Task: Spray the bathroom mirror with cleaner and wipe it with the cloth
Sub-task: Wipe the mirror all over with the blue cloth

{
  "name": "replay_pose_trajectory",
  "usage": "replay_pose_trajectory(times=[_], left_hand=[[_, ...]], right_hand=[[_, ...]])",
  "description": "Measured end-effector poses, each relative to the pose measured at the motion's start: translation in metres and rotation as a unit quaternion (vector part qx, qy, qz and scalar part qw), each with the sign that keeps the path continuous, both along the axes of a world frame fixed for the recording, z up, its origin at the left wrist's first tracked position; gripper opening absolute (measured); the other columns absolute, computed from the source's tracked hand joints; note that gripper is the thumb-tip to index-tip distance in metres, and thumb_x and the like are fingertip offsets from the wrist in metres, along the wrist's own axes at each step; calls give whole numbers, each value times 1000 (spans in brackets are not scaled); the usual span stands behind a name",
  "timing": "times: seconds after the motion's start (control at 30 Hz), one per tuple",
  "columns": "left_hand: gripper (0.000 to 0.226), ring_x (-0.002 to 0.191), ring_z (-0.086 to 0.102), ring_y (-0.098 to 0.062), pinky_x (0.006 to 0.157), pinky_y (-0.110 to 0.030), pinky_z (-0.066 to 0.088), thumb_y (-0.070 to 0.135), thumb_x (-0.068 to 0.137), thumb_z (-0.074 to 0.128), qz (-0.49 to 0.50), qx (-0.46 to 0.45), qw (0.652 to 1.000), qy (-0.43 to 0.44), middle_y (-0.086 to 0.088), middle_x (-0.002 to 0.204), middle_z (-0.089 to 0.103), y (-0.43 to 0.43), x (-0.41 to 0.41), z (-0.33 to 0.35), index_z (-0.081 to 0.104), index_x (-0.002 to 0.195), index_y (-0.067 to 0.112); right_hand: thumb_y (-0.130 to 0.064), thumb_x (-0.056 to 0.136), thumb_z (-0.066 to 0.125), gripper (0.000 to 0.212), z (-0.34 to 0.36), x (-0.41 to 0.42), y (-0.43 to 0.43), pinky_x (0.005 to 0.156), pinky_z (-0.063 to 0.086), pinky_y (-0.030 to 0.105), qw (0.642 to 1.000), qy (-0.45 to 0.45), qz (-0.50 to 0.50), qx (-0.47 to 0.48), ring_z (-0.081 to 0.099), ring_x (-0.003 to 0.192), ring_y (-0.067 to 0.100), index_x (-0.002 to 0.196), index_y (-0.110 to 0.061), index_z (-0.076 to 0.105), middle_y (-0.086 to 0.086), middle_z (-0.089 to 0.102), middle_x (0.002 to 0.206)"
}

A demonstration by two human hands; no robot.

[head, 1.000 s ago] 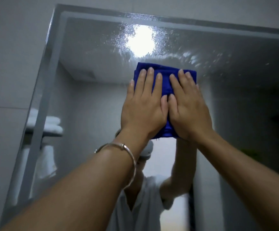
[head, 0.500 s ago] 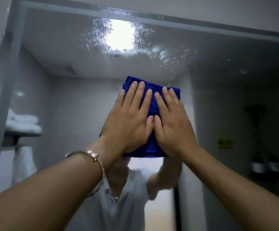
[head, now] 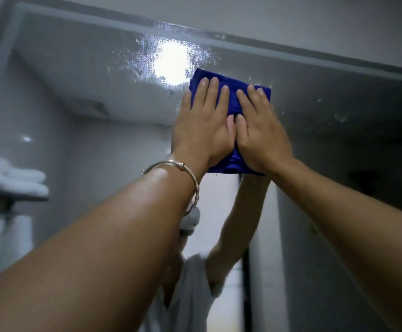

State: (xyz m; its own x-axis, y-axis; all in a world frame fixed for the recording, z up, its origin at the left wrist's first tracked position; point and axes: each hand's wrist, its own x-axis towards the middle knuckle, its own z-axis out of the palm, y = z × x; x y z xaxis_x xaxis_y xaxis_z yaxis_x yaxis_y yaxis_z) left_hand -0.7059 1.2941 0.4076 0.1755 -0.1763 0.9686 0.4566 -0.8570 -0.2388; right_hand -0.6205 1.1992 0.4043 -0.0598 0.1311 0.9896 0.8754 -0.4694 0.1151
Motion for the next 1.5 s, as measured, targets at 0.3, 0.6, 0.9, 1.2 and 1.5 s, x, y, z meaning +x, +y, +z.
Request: replay_pose_trajectory(times=[0.3, 0.6, 0.9, 1.2, 1.5], left_hand=[[61, 145, 2, -29, 117, -46, 6, 37, 95, 7, -41, 26, 998, 30, -15, 157, 5, -21, 20, -78, 5, 148, 8], [64, 144, -3, -31, 117, -47, 5, 39, 92, 3, -8, 59, 994, 91, -16, 156, -1, -41, 31, -97, 0, 148, 9], [65, 145, -2, -29, 117, -45, 6, 40, 91, 6, 40, 41, 996, 65, -15, 157, -1, -75, 59, -35, 0, 149, 11], [71, 144, 11, -29, 116, -44, 13, 42, 85, 5, -7, 24, 1000, 19, -16, 155, 14, -77, 65, -23, 17, 148, 11], [63, 145, 1, -23, 115, -46, 6, 43, 92, 1, 91, 37, 994, 53, -9, 158, 0, -49, 27, -19, 1, 150, 18]], right_hand=[[-38, 93, 17, 61, -86, 17, -24, 118, 2, 31, 998, 53, -36, 10, -3, 145, 10, 151, -20, 11, 0, 5, 160], [-45, 87, 6, 69, -118, 27, -49, 118, 0, 30, 992, 94, -79, -17, -8, 143, 8, 150, -19, 3, 0, 0, 160], [-37, 97, 18, 61, -44, 63, -85, 117, -1, 32, 996, 42, -60, -53, -7, 147, 17, 152, -15, 4, 6, -2, 161], [-36, 94, 21, 62, -25, 68, -85, 118, 1, 35, 999, 11, -17, -37, -1, 147, 18, 152, -15, 13, 6, 6, 160], [-36, 85, 16, 71, -19, 21, -56, 116, -8, 39, 995, 81, -39, -41, -7, 147, 21, 152, -15, 8, 8, 0, 160]])
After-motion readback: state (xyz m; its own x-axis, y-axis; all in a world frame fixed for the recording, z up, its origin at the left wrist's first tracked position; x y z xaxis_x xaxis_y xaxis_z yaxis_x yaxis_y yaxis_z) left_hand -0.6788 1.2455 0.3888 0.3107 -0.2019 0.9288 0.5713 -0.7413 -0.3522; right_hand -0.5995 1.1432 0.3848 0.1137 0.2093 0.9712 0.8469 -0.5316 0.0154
